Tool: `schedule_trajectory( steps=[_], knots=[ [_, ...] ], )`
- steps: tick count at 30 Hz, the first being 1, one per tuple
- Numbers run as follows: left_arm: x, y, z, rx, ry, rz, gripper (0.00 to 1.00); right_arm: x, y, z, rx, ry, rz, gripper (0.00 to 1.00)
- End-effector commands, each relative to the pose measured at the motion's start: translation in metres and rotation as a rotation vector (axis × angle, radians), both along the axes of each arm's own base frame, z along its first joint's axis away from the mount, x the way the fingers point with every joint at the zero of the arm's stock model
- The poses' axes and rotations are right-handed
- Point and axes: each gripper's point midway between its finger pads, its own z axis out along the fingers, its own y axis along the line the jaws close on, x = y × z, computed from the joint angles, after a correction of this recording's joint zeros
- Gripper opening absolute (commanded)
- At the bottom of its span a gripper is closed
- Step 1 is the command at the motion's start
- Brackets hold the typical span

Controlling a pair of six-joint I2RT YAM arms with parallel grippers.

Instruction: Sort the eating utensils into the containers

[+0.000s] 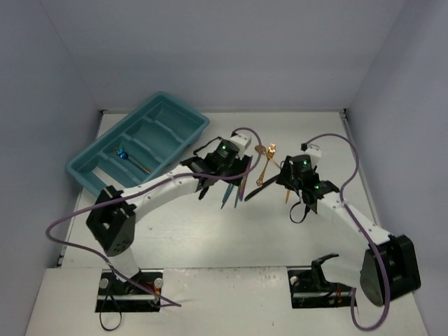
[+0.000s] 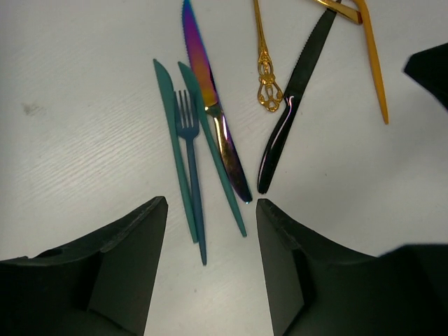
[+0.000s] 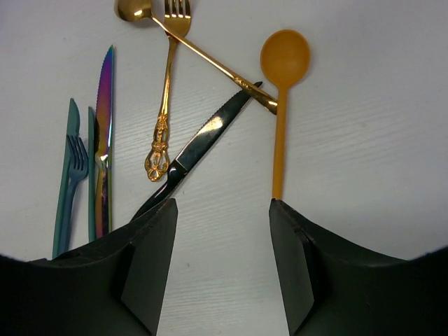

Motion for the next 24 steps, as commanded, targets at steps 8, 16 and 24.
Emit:
schedule_trajectory(
  steps=[8,16,24],
  knots=[
    [0.038,-0.036,-0.06,0.154,0.022,-0.034,0.41,-0.025,-0.018,0.012,0.008,-0.039,0.001,0.54],
    [0.041,-0.022,-0.074,0.208,0.027,0.007,0.4,-0.027,-0.018,0.004,0.008,-0.013,0.008,0.54],
    [0.043,-0.02,-0.083,0.201,0.059,0.009,0.32,-0.029,-0.02,0.004,0.007,-0.016,0.004,0.54]
  ],
)
